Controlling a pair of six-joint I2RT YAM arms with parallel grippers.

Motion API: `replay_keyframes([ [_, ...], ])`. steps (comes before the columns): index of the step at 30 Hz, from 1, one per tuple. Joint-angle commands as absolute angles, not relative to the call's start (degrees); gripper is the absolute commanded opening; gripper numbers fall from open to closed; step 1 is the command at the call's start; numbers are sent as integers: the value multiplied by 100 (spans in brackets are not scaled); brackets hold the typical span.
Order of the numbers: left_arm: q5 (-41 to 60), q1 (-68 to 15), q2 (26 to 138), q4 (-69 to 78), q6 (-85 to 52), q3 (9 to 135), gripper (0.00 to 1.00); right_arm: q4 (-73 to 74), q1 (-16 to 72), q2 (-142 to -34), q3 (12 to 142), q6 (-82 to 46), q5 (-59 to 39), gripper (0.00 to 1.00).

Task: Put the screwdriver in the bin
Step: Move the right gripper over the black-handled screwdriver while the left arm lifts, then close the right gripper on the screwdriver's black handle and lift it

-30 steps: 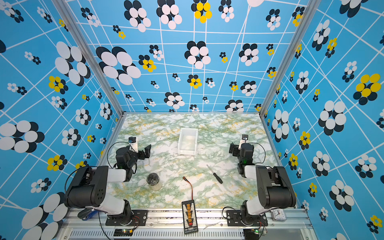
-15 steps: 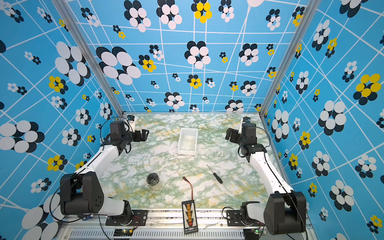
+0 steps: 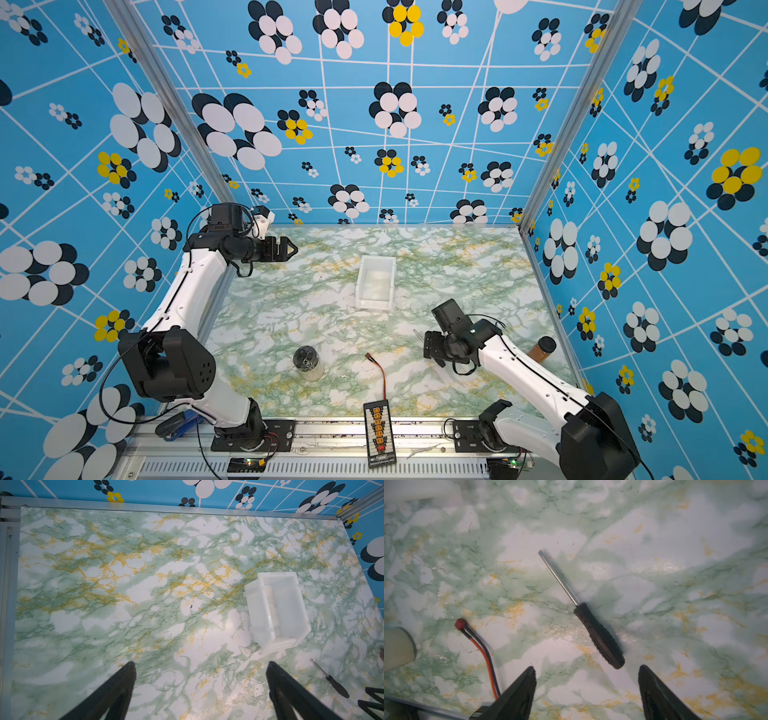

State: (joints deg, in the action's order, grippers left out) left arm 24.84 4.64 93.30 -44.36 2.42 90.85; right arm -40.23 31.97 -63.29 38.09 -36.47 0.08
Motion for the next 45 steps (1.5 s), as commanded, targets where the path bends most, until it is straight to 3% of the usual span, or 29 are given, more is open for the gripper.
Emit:
replay_keyframes([
  [1,2854,502,9407,-5044,233,9423,99,-4061,3226,-6355,3647,-3920,212,76],
  [5,3109,507,9555,-5371,237,9743,99,-3677,3221,-6675,3549,-3905,56,71],
  [16,3067,504,9444,-5264,211,9552,99,-3459,3249,-7334,3720,-3545,201,70],
  [31,2944,507,9220,-5111,316,9187,99,-3592,3557,-8299,4233,-3217,414,55],
  [38,2960,502,9193,-5080,308,9186,99,-3578,3682,-8312,4138,-3390,415,52],
  [45,2972,503,9185,-5063,281,9180,99,-3548,3739,-8173,3947,-3546,375,43],
])
